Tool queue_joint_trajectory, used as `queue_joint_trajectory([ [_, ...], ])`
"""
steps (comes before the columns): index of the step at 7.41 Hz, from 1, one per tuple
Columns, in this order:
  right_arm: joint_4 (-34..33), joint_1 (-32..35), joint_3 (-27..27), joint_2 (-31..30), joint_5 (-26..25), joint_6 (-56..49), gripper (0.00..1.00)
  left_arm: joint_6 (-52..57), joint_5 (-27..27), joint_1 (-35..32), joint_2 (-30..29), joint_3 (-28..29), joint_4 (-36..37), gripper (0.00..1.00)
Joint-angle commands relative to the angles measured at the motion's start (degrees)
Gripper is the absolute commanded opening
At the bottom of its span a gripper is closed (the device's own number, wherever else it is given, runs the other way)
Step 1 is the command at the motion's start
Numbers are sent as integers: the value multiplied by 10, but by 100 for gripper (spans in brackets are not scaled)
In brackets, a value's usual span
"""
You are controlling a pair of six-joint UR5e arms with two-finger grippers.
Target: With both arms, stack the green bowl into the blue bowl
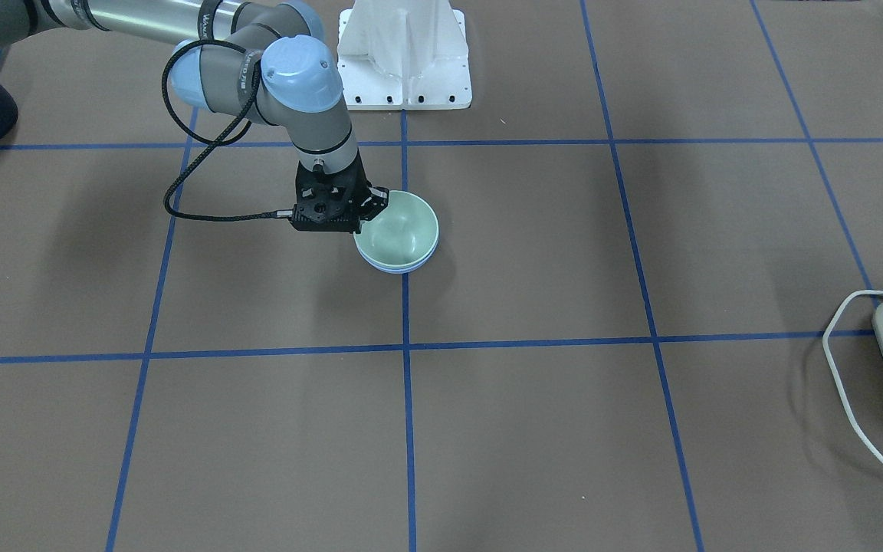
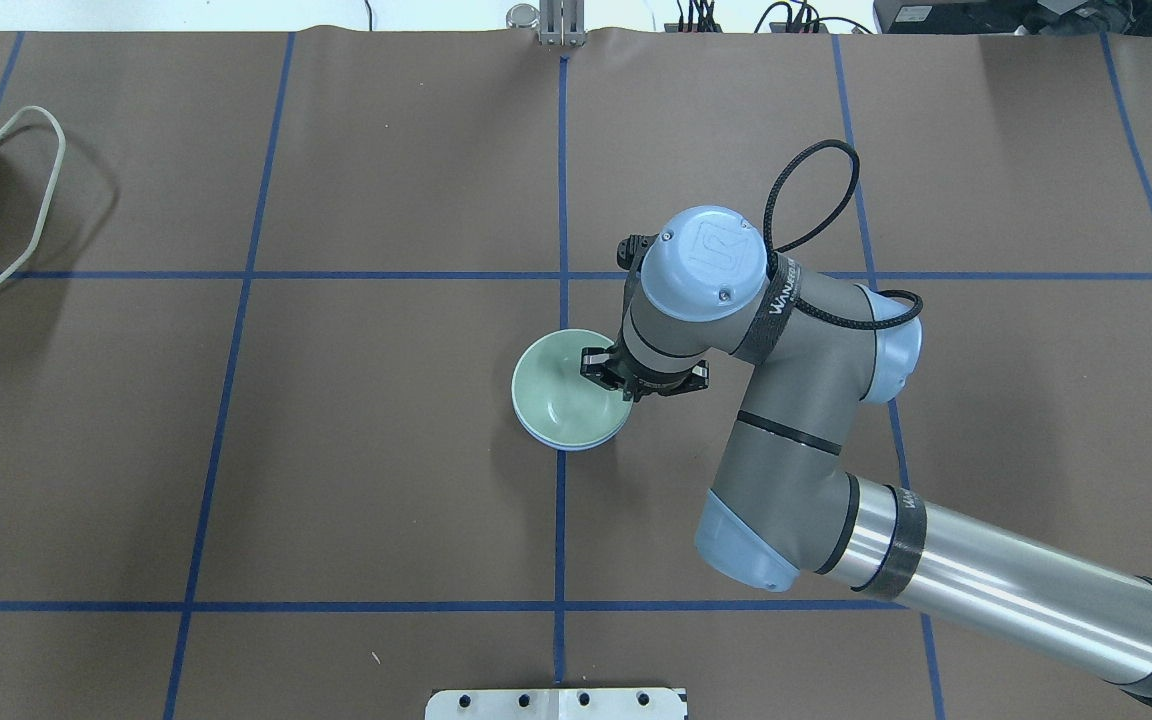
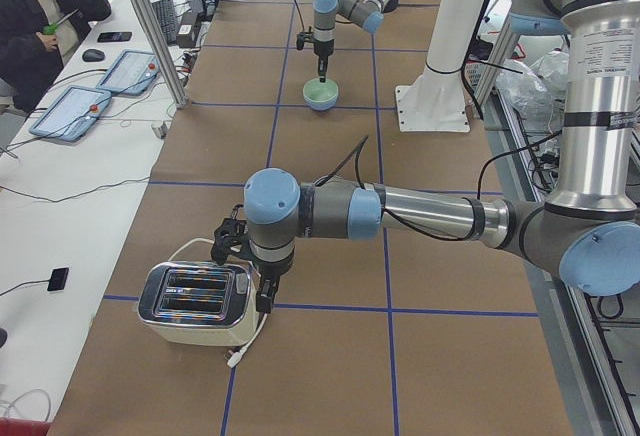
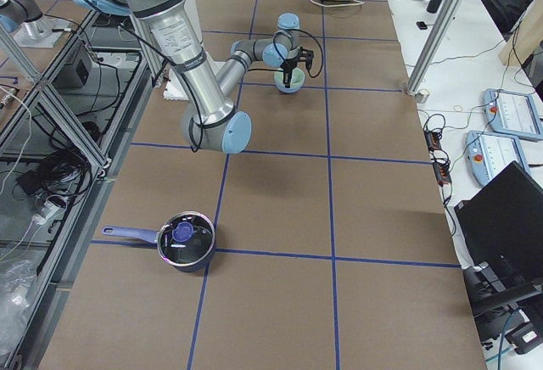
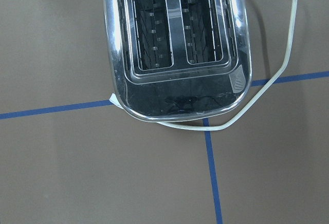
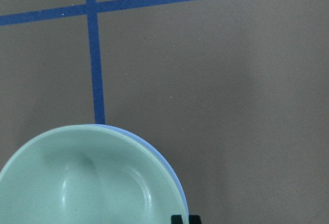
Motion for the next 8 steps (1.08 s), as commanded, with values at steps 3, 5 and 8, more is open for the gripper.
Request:
queue_joint_trajectory([
  [3, 7, 0, -2, 0, 0, 0, 21, 0, 0, 1, 0, 0, 0, 98],
  [5, 24, 0, -2, -3, 0, 0, 61, 0, 0, 1, 0, -1, 0, 98],
  [8, 20, 37, 17, 2, -20, -9, 100, 0, 0, 1, 0, 0, 0, 98],
])
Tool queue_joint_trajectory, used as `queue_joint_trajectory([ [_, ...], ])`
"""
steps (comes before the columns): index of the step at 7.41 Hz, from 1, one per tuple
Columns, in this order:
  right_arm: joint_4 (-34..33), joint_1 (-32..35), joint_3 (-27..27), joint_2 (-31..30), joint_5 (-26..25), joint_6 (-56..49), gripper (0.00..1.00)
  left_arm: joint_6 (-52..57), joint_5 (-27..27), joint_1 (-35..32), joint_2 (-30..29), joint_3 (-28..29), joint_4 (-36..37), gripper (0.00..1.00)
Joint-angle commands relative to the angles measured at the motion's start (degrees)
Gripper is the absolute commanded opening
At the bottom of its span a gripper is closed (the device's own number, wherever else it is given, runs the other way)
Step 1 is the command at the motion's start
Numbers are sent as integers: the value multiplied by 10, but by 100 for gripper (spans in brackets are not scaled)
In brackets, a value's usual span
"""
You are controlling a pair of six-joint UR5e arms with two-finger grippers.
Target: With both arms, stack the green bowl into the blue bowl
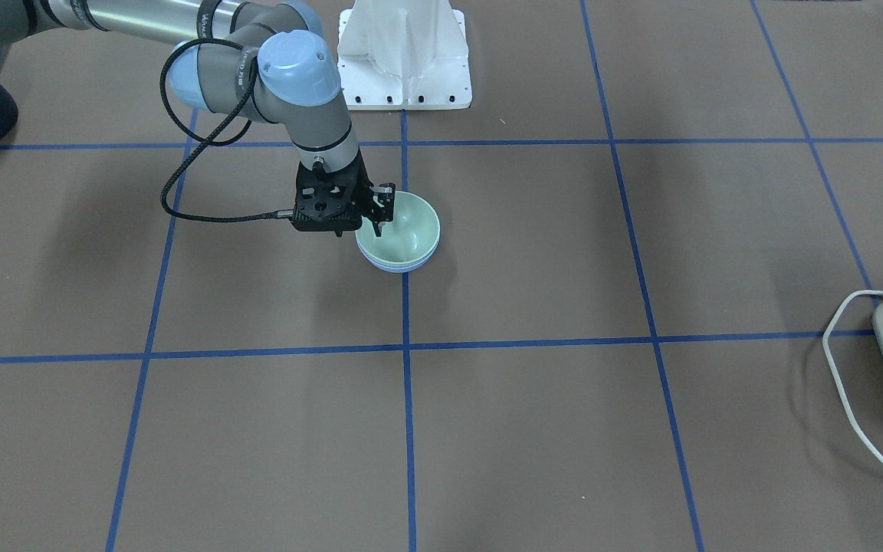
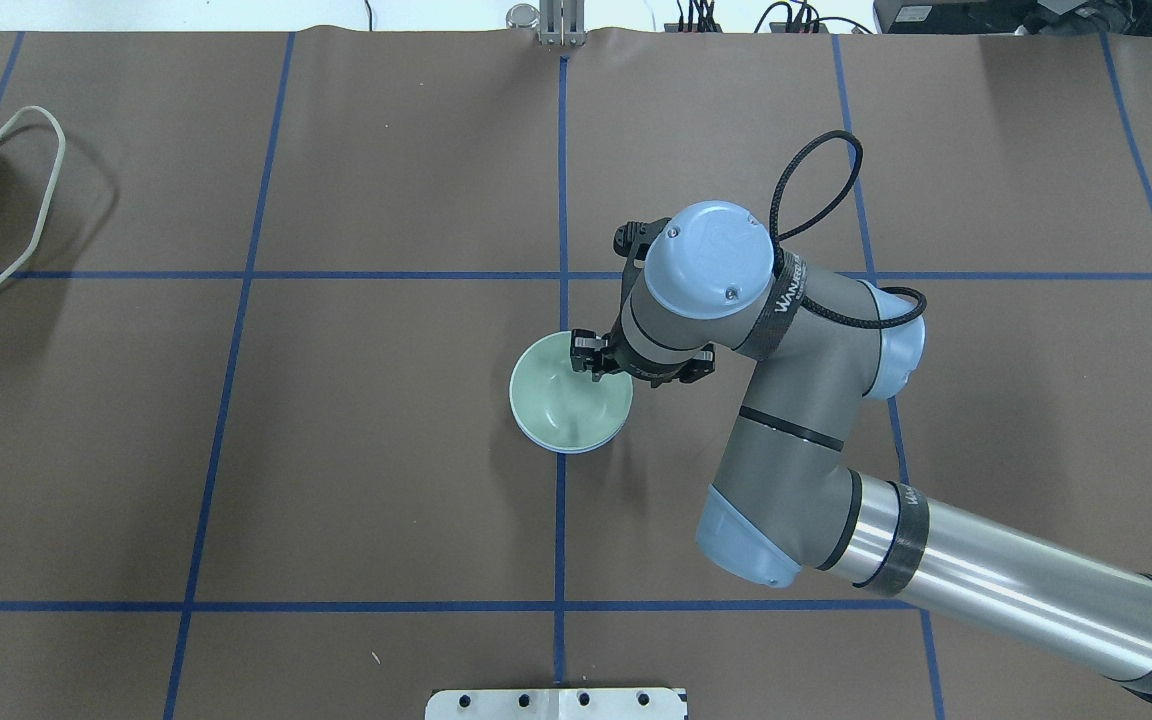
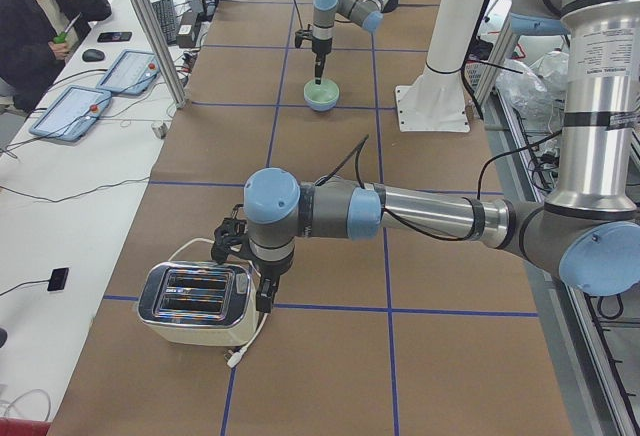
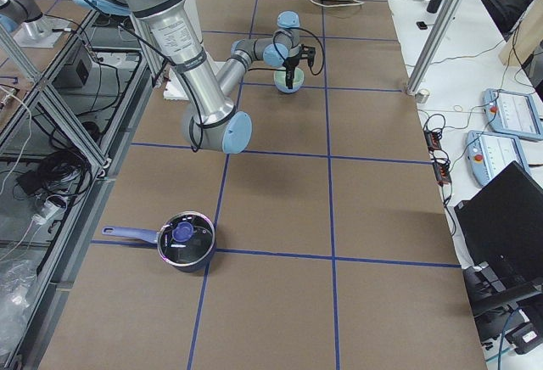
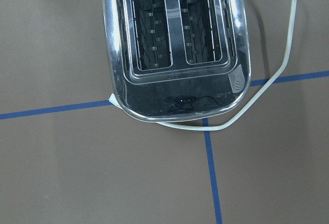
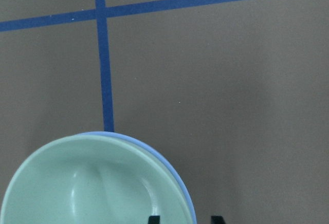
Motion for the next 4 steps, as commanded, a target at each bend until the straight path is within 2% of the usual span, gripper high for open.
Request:
queue_joint_trajectory([
  [1, -7, 75, 10, -6, 42, -38, 100, 0, 0, 0, 0, 0, 1, 98],
  [4, -13, 261, 4, -84, 160, -308, 100, -9, -1, 1, -2, 22, -2, 98],
])
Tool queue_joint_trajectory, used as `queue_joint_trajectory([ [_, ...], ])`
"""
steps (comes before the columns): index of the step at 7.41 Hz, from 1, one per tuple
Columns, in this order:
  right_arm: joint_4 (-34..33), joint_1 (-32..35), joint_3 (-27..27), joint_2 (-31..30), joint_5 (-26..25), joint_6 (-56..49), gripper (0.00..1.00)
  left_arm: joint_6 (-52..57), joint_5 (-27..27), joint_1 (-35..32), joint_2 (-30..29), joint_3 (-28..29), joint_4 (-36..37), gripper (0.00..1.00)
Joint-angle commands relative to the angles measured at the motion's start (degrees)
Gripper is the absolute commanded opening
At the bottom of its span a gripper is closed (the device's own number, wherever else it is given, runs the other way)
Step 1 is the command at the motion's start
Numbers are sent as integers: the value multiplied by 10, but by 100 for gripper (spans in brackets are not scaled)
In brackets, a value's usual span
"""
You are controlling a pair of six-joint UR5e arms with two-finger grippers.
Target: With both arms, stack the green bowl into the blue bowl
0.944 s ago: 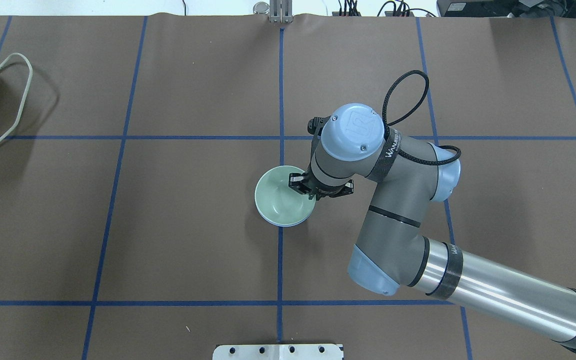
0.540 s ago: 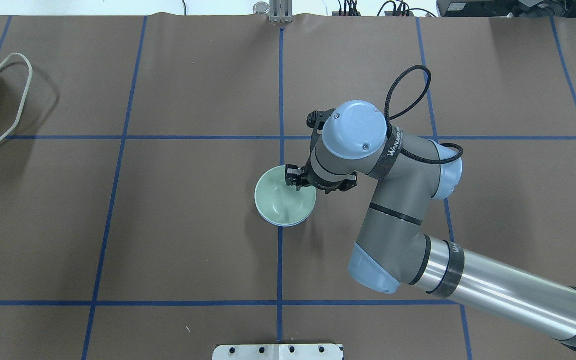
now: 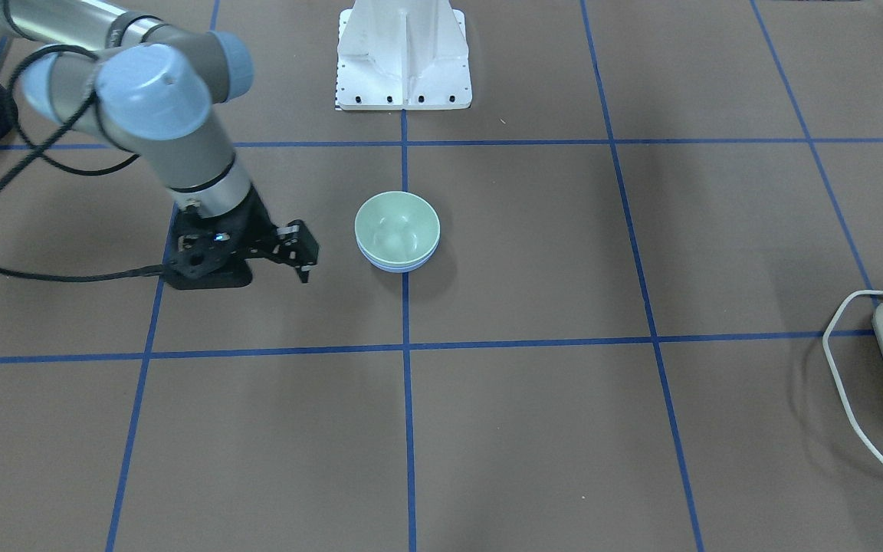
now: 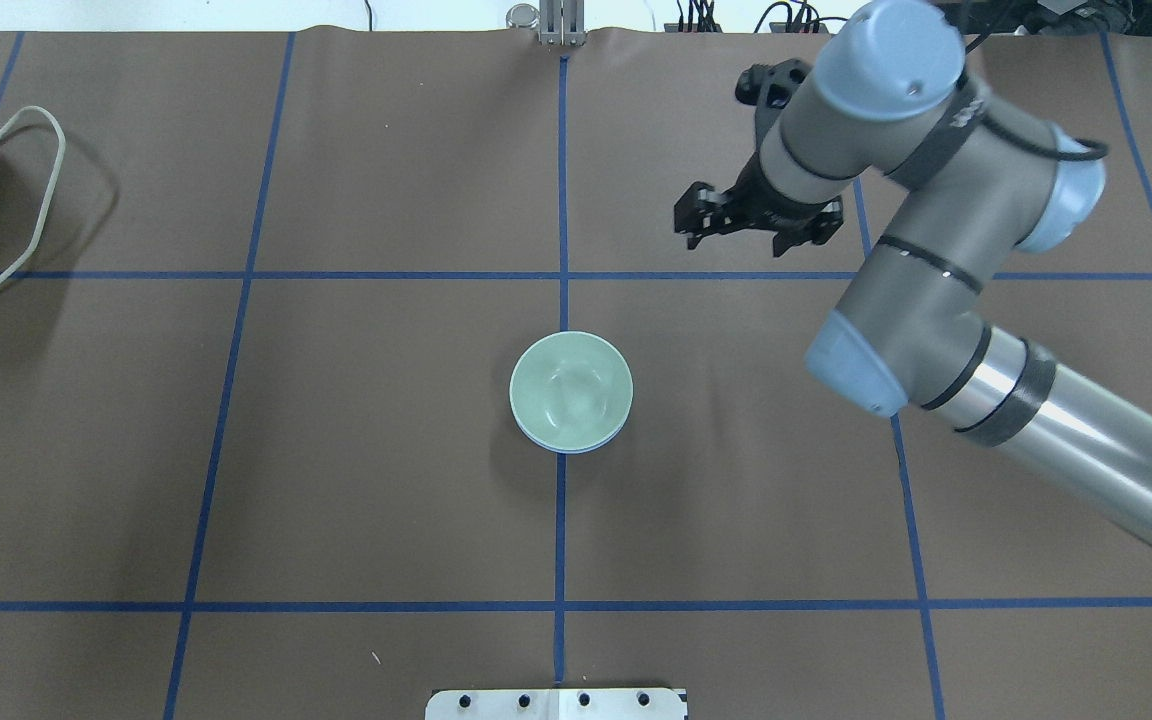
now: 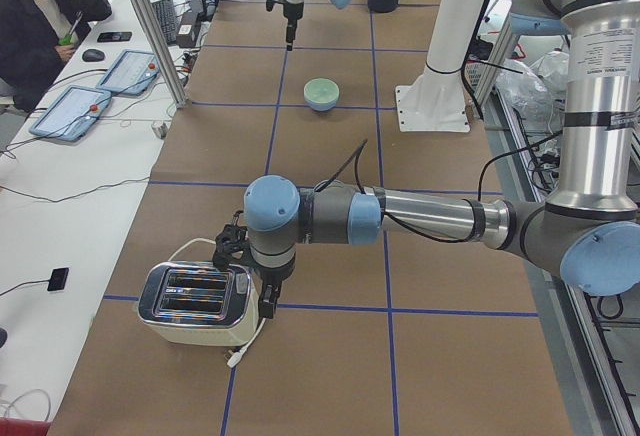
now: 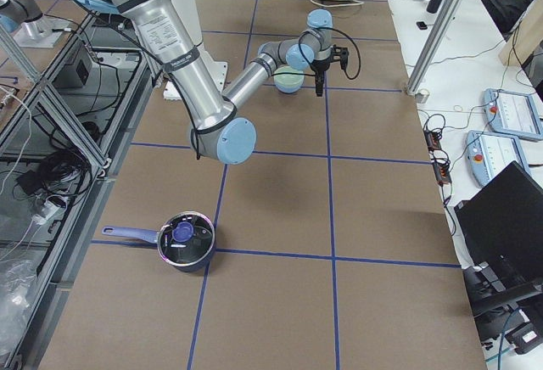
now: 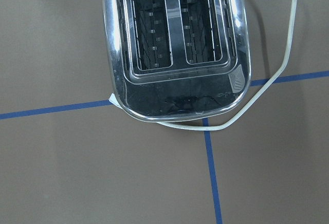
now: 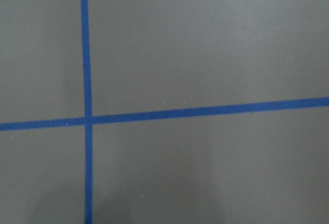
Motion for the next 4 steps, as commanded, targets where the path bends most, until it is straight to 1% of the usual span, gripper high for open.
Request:
queue_joint_trajectory([
  [1, -2, 132, -10, -69, 56, -214, 100, -44, -5, 2, -2, 7, 0, 98],
  [2, -2, 182, -20, -106, 64, -289, 100, -80, -37, 2, 3, 7, -3, 98],
  [4, 0, 266, -24, -211, 75, -440, 100, -74, -36, 2, 1, 2, -3, 98],
])
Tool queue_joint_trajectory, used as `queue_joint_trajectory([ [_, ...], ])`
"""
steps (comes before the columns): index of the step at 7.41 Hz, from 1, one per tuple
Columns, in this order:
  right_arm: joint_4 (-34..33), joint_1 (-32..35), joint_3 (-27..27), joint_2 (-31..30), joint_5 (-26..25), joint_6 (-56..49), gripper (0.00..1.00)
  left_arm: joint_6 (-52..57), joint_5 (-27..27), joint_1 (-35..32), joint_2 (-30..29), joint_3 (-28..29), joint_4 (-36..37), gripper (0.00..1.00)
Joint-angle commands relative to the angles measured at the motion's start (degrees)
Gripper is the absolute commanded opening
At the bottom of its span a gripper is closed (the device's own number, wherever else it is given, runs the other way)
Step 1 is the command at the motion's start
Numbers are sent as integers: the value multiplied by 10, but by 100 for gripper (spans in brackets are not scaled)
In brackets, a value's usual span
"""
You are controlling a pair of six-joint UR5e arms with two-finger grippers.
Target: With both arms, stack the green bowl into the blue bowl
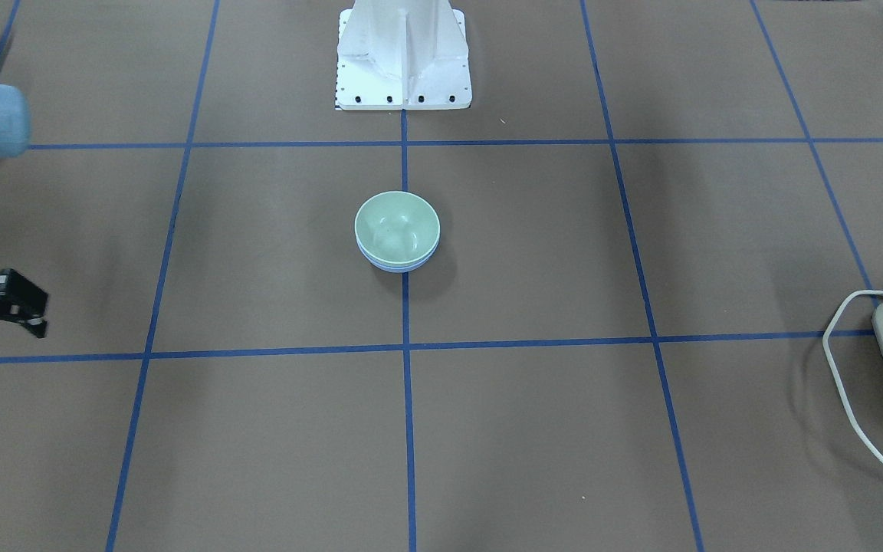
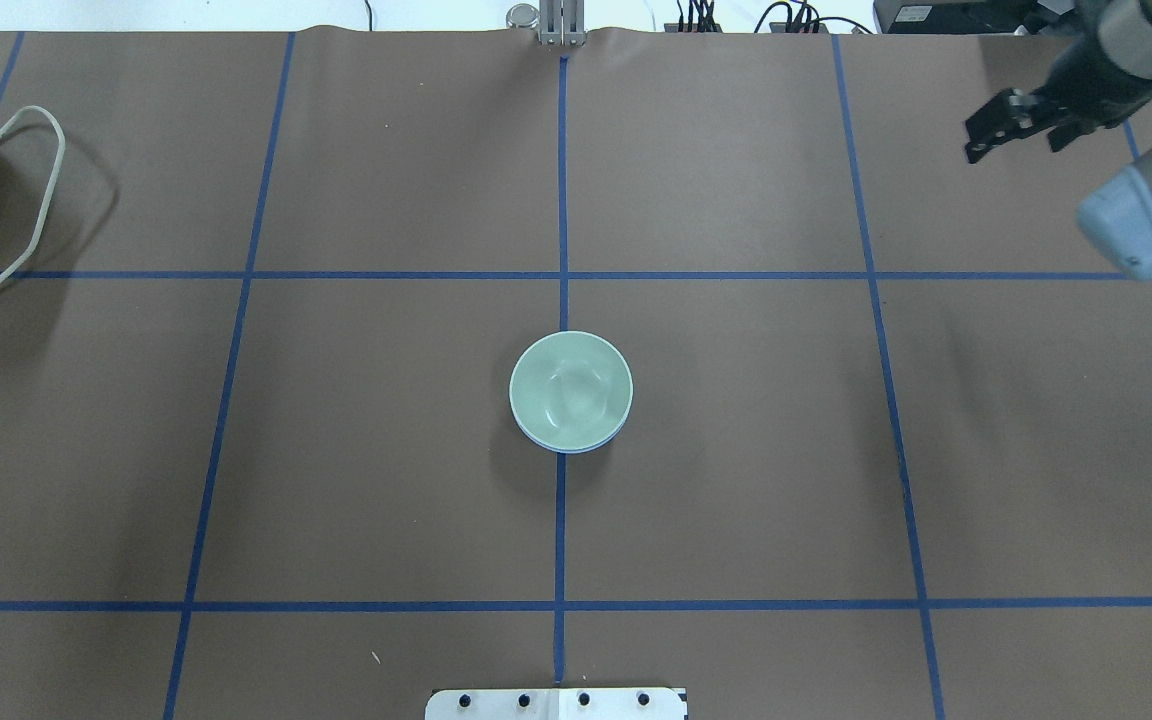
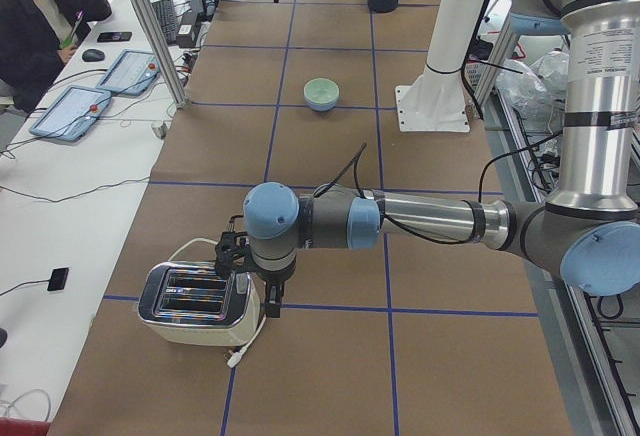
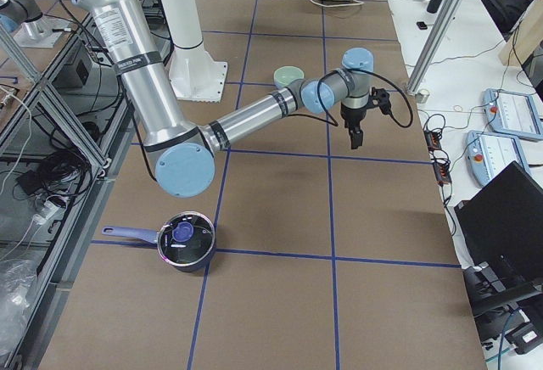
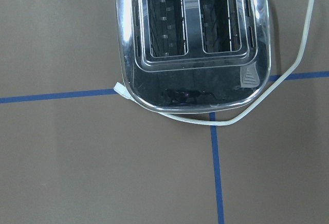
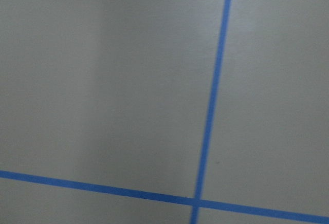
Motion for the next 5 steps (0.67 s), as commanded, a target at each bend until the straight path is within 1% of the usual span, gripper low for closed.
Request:
queue_joint_trajectory([
  [1, 3, 94, -3, -124, 6, -169, 100, 2, -1, 3, -2, -3, -4, 98],
  [2, 2, 137, -4, -170, 4, -229, 100, 7, -2, 3, 2, -3, -18, 98],
  [3, 7, 169, -4, -219, 2, -256, 100, 7, -1, 3, 7, -3, -20, 98],
  [4, 11, 190, 1, -249, 3, -256, 100, 8, -1, 3, 12, -4, -21, 98],
  [5, 12, 198, 4, -262, 4, -256, 100, 8, -2, 3, 13, -4, -22, 98],
])
